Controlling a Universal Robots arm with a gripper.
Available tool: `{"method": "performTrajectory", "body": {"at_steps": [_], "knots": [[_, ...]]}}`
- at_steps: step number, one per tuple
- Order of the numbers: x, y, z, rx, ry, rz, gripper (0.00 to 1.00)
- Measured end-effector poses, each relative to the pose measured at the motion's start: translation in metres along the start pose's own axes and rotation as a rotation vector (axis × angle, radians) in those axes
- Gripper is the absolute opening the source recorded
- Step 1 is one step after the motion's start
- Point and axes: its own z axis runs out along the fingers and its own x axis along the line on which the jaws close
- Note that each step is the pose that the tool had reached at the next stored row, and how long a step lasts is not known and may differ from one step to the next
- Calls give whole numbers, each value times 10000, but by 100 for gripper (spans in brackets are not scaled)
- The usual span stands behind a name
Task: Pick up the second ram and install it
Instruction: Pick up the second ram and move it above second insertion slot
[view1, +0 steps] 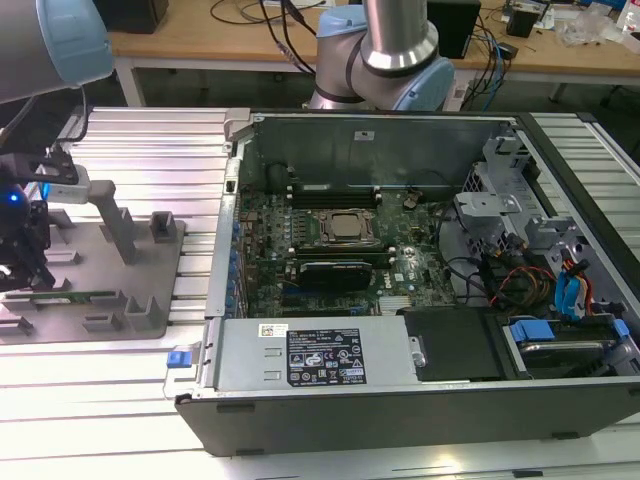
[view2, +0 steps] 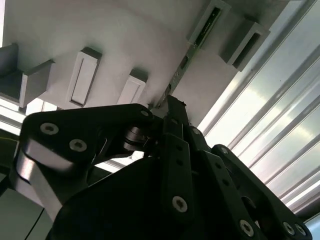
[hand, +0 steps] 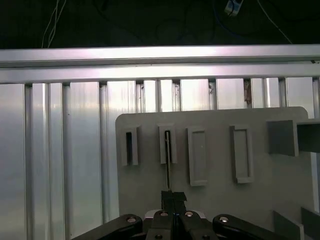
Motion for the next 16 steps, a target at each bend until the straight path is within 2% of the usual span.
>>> {"method": "performTrajectory", "body": {"at_steps": [4, 7, 9, 11, 12, 16], "knots": [[2, 8, 70, 1, -1, -10, 8], [-1, 8, 85, -1, 2, -39, 8], [-1, 8, 85, -2, 2, -40, 21], [-1, 8, 86, -1, 2, -41, 21], [-1, 8, 86, -1, 2, -40, 28], [-4, 9, 107, 2, 9, -276, 28]]}}
